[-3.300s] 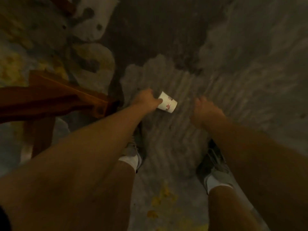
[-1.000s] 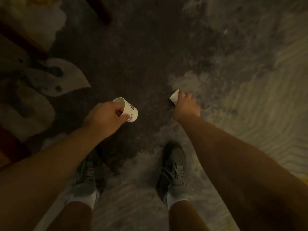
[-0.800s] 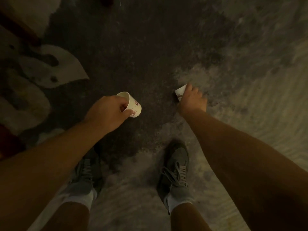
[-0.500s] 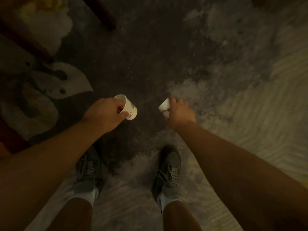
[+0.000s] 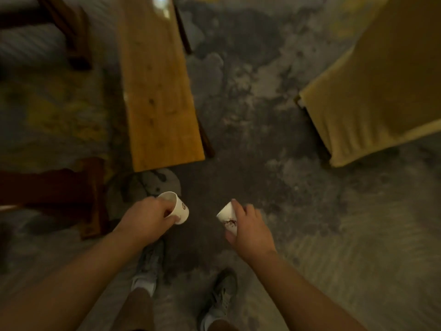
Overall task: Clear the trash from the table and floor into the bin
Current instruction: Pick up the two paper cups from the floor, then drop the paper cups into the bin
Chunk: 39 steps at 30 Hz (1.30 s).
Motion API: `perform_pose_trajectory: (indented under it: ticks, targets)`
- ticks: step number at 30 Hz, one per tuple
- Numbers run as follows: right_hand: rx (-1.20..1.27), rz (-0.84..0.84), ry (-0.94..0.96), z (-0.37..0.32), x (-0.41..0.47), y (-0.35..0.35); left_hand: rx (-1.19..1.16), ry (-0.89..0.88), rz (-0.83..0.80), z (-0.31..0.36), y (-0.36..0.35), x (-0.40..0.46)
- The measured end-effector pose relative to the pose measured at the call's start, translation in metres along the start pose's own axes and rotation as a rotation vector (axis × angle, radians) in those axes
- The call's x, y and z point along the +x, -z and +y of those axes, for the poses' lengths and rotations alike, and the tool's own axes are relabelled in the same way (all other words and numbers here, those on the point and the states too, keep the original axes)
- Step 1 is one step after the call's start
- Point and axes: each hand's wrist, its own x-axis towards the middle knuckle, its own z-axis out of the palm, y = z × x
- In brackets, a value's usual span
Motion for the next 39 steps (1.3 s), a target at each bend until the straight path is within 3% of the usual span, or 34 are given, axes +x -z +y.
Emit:
perform_pose_trajectory:
  ticks: [6,13,22,31,39]
  targets:
    - [-0.004,0.120,0.239,-0.091,-0.066,0.100,-0.068,0.022,0.233,0.006,0.078,-0.145]
    - [-0.082,0.135,0.531,-0.204,-0.160,0.132,-0.211,0.165,0.404,-0.041,0.116,-0.302]
    - [-0.205,0.116,0.771,-0.356,-0.288,0.084,-0.343,0.306,0.673,-0.177,0.095,-0.500]
    - [-0.334,0.161,1.083,-0.586,-0.427,-0.015,-0.375,0.572,0.893,-0.361,0.047,-0.731]
    - [-0.348,0.116,1.283,-0.748,-0.481,-0.076,-0.409,0.717,1.049,-0.475,0.044,-0.834]
